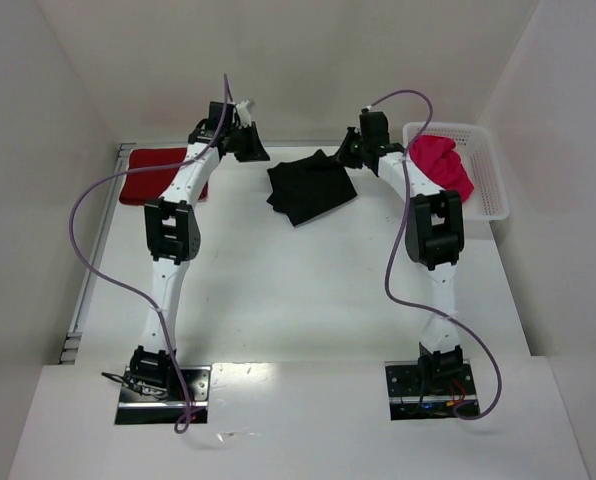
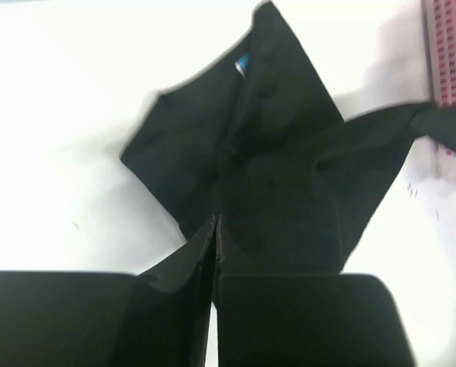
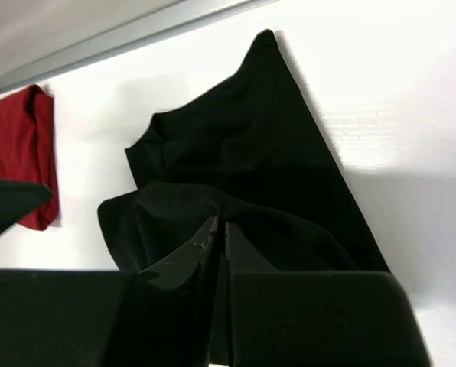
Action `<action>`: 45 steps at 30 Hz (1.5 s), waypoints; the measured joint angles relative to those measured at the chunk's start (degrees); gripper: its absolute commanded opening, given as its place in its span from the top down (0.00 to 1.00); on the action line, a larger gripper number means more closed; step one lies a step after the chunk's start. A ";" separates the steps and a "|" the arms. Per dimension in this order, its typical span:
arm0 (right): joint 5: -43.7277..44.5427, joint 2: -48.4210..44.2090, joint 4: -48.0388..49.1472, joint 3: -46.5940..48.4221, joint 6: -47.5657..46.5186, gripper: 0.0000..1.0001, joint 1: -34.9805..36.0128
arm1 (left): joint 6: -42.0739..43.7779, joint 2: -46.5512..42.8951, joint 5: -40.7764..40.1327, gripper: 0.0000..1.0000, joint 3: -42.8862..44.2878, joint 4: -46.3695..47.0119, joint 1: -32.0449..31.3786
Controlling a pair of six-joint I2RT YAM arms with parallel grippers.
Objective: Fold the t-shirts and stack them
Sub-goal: Fold the long partially folded tshirt into a neat square
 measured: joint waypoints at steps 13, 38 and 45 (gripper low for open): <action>-1.36 10.56 -1.53 11.91 -2.27 0.00 -0.04 | 0.68 11.96 2.12 0.36 19.26 -7.06 -0.24; 1.73 -20.15 2.60 -20.39 -17.59 0.00 -0.11 | 12.50 -46.62 -11.23 0.05 -44.87 -1.70 -4.87; 0.46 -12.81 2.64 -21.38 -18.67 0.00 -0.57 | -0.39 -44.44 -10.27 0.03 -71.17 15.54 -8.20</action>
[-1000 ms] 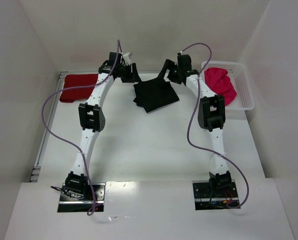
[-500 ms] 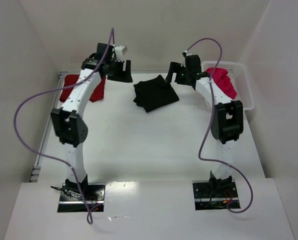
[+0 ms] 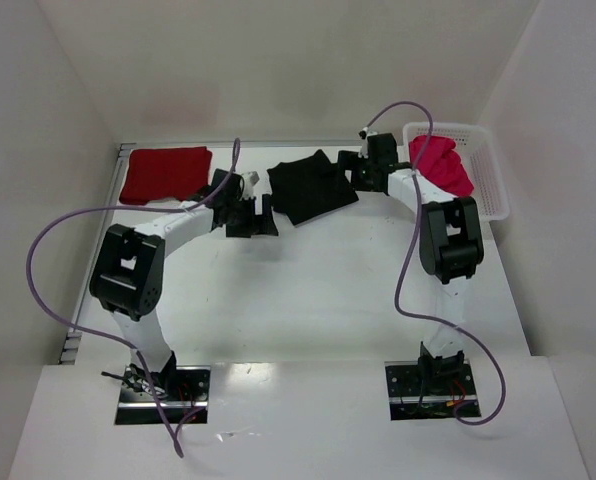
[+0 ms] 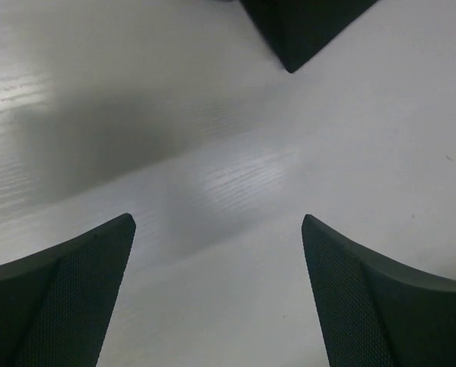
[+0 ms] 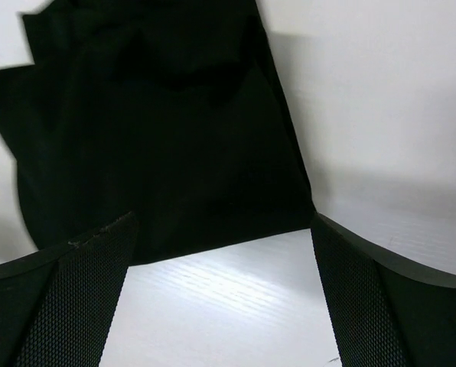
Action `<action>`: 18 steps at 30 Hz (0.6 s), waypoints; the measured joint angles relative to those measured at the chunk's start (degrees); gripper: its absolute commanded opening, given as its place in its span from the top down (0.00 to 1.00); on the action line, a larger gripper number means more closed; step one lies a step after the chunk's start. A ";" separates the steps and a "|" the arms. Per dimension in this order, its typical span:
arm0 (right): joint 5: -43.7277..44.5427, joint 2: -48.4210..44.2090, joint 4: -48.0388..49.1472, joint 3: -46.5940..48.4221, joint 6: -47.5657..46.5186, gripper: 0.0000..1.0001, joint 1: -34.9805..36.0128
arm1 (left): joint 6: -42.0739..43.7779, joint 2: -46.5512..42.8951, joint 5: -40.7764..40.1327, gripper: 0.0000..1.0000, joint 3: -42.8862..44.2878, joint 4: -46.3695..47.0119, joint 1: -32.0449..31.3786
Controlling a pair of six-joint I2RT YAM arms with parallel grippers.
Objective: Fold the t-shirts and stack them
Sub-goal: Fold the long partially folded tshirt into a neat square
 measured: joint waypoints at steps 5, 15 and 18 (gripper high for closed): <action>-0.31 3.19 -0.04 0.00 -0.66 0.00 -0.63 | -9.38 2.62 -2.10 0.03 -4.09 10.88 -0.74; -0.63 6.45 0.52 3.10 -1.53 0.00 -1.18 | -20.46 10.29 -5.84 0.10 1.09 25.14 -2.73; -0.98 8.81 0.50 6.29 -1.90 0.00 -1.18 | -22.56 12.33 -6.67 0.16 2.36 25.97 -2.73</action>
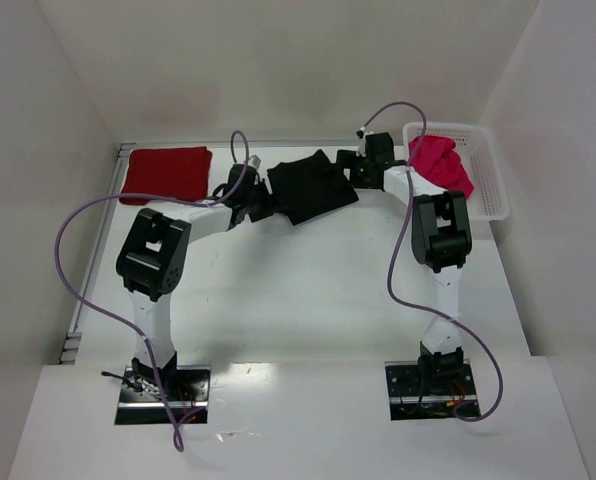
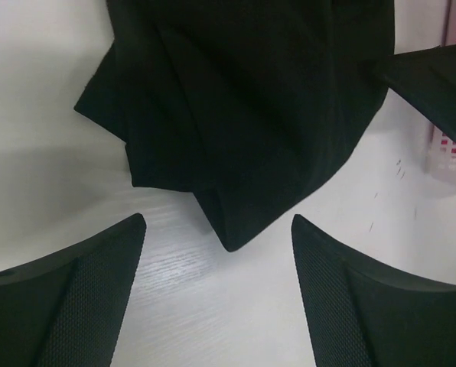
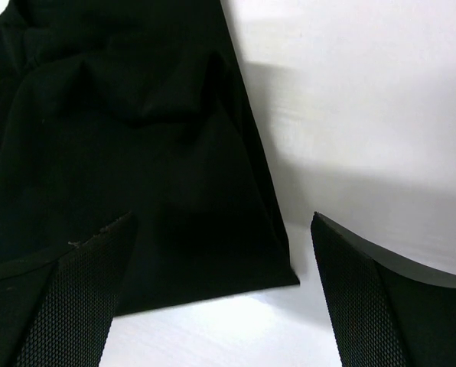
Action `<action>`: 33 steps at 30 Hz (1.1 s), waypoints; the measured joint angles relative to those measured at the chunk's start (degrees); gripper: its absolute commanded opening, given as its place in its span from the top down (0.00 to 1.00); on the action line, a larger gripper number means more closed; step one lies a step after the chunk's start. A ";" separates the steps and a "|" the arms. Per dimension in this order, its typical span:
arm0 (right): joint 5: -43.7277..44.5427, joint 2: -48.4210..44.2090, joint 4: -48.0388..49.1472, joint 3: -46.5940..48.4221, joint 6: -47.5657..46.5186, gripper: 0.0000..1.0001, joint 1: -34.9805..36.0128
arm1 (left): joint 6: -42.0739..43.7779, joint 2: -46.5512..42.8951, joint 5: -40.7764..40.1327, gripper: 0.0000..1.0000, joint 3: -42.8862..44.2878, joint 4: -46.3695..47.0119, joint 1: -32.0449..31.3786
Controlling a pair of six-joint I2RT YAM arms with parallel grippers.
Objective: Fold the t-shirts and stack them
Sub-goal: Fold the long partially folded tshirt into a neat square
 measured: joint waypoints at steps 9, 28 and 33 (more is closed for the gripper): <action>-1.11 6.14 -1.38 6.12 -0.22 0.25 0.00 | -4.35 3.17 -0.87 0.33 1.16 2.40 0.11; -4.48 -0.94 -6.93 -3.82 2.82 0.69 2.45 | -0.28 4.42 2.58 0.26 5.99 -4.59 0.11; -5.14 -3.93 -6.43 -9.11 4.39 0.56 4.83 | 2.47 3.61 2.67 0.09 5.86 -8.39 0.11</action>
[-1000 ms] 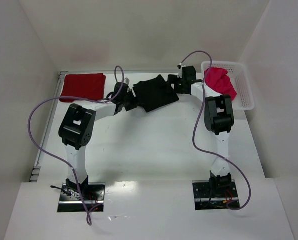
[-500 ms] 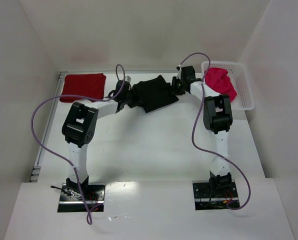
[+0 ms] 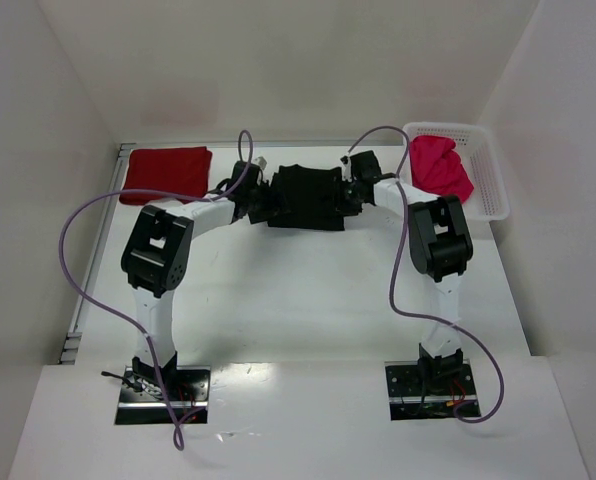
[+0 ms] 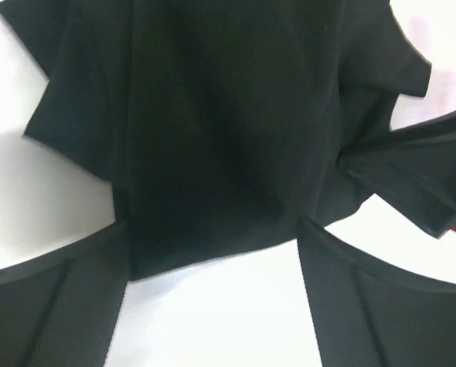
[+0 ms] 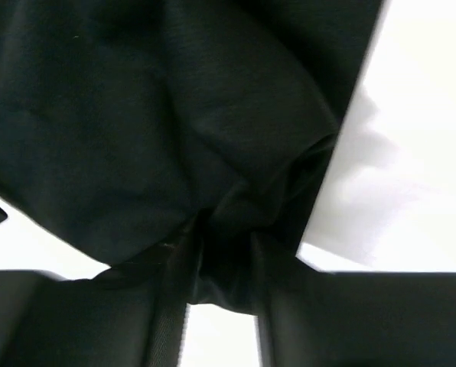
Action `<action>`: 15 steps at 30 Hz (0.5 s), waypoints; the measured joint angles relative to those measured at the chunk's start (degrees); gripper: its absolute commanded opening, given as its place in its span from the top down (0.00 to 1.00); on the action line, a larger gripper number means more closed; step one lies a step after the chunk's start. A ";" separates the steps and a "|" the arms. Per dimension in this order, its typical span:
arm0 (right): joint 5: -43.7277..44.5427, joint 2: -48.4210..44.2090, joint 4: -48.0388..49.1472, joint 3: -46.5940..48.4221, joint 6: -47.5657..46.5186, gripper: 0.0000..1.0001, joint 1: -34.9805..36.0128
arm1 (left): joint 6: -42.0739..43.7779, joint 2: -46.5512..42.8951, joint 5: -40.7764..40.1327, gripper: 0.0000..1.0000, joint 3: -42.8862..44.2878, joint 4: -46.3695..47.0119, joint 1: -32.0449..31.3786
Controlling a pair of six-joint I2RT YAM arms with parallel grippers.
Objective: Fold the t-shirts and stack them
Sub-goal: Fold the long partially folded tshirt into a neat square
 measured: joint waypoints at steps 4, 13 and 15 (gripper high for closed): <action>0.13 -1.86 0.48 -1.64 1.33 0.30 0.46 | 2.69 -2.08 -1.03 0.08 -0.70 -2.08 0.00; 2.19 -6.71 0.76 -7.56 3.06 0.19 0.46 | 6.14 -2.54 -0.26 0.28 -0.72 -2.38 0.00; 2.01 -7.96 0.83 -9.55 3.69 0.22 0.46 | 6.27 -2.25 0.33 0.31 -0.70 -2.38 0.00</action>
